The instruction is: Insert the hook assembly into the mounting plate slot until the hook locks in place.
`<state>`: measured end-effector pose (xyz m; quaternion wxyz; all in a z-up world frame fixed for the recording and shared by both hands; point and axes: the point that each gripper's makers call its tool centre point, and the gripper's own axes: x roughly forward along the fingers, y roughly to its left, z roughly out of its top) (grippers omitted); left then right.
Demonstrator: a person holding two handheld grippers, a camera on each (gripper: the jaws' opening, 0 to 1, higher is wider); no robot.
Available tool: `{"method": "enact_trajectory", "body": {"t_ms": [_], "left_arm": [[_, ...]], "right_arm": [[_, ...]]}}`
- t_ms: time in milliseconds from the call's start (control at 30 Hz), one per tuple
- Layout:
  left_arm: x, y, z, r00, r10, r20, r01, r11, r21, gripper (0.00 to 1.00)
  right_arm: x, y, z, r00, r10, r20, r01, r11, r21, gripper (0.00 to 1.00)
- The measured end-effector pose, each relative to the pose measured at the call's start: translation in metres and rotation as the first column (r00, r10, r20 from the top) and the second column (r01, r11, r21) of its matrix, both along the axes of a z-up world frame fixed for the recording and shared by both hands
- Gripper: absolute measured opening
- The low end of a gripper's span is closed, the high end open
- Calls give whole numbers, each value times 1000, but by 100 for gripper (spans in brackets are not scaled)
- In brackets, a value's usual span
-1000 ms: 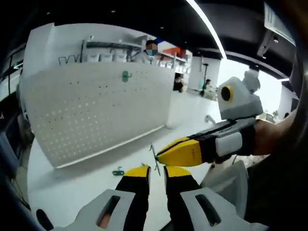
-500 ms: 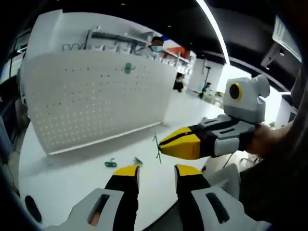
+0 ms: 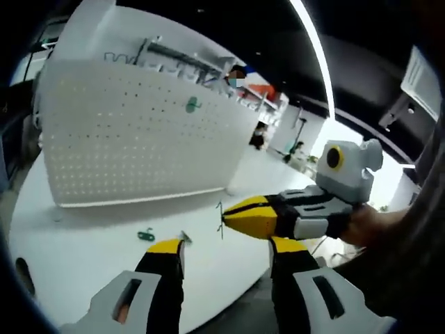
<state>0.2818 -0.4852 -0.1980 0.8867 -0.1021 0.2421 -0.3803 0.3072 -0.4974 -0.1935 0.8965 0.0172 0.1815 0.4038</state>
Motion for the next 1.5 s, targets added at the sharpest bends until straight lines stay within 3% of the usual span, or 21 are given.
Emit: {"method": "enact_trajectory", "body": {"t_ms": [300, 533, 700, 1033, 1133, 1500], "left_arm": [[-8, -5, 5, 999, -44, 23, 44, 999, 9, 69], [-9, -8, 5, 999, -45, 26, 45, 999, 15, 81], [-8, -8, 9, 1000, -20, 22, 20, 1000, -21, 87], [-12, -16, 5, 1000, -22, 6, 22, 999, -25, 94], [-11, -15, -1, 1000, -12, -1, 12, 1000, 4, 94], [-8, -16, 0, 1000, -11, 11, 10, 1000, 4, 100]], "right_arm": [[-2, 1, -4, 1000, 6, -16, -5, 1000, 7, 0], [-1, -1, -5, 1000, 6, -17, -6, 1000, 3, 0], [3, -2, -6, 1000, -9, -17, 9, 1000, 4, 0], [13, -10, -8, 999, -49, 17, 50, 998, -27, 0], [18, -17, -10, 996, -89, 13, 90, 995, -42, 0], [32, -25, -9, 990, -136, 44, 139, 988, -68, 0]]}}
